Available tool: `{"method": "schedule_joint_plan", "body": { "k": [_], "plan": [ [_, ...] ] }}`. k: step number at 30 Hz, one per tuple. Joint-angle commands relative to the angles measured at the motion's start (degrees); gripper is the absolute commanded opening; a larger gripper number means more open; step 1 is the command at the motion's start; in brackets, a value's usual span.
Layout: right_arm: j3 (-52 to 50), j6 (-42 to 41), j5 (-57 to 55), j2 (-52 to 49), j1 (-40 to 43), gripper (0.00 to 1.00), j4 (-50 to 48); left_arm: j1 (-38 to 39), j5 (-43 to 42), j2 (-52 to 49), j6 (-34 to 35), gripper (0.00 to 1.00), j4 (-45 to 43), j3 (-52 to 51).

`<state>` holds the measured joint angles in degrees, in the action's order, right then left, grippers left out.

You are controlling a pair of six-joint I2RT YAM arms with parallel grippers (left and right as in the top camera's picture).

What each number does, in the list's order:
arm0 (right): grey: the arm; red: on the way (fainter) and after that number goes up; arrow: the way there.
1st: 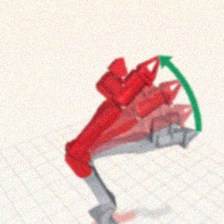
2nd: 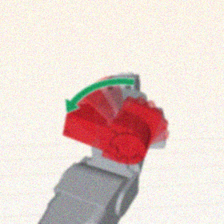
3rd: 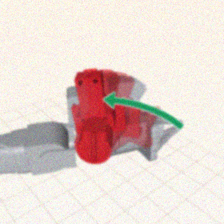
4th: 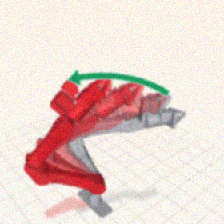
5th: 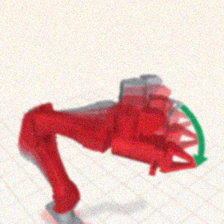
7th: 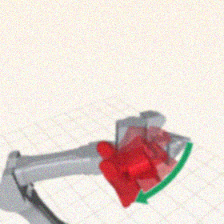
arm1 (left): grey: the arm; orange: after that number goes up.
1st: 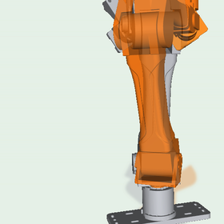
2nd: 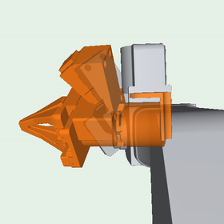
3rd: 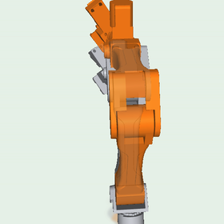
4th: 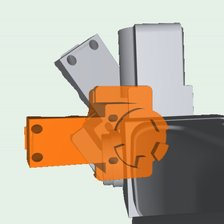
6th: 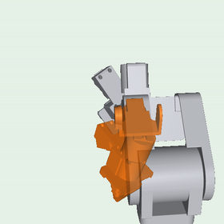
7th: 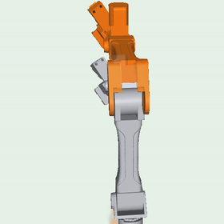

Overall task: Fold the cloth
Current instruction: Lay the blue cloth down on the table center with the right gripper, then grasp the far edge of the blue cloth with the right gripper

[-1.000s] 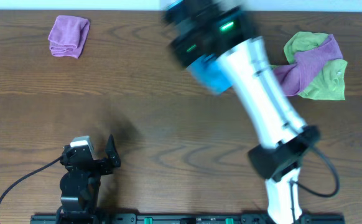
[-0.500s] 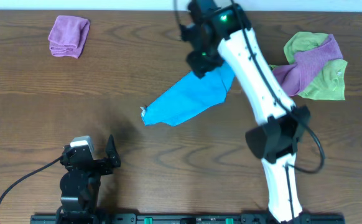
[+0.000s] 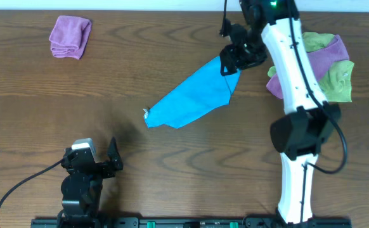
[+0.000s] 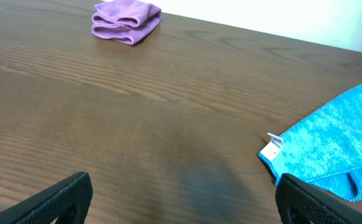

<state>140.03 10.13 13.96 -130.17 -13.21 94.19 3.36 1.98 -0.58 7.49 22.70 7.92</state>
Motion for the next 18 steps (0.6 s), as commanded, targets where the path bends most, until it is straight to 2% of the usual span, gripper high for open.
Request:
{"method": "schedule_joint_plan", "body": {
  "k": [1,4,6,13,15,18],
  "plan": [
    [0.52,-0.11,-2.08,8.24,0.76,0.62,-0.17,-0.35,1.01,0.33,0.00,0.95,0.31,-1.16],
    [-1.33,-0.31,-3.39,13.68,1.51,0.69,-0.42,-0.35,1.01,0.33,0.00,0.96,0.33,-1.16],
    [-6.21,-0.22,-3.74,18.18,1.64,0.72,-1.99,-0.35,1.01,0.33,0.00,0.95,0.33,-1.16],
    [-39.87,-0.31,-5.57,37.48,1.62,0.79,-18.97,-0.35,1.01,0.33,0.00,0.95,0.31,-1.16],
    [-48.19,-2.23,-5.53,39.78,1.62,0.83,-24.06,-0.35,1.01,0.33,0.00,0.95,0.31,-1.16],
    [-59.52,-3.96,-2.95,39.63,1.73,0.79,-31.71,-0.35,1.01,0.33,0.00,0.95,0.33,-1.16]
  ]
}}
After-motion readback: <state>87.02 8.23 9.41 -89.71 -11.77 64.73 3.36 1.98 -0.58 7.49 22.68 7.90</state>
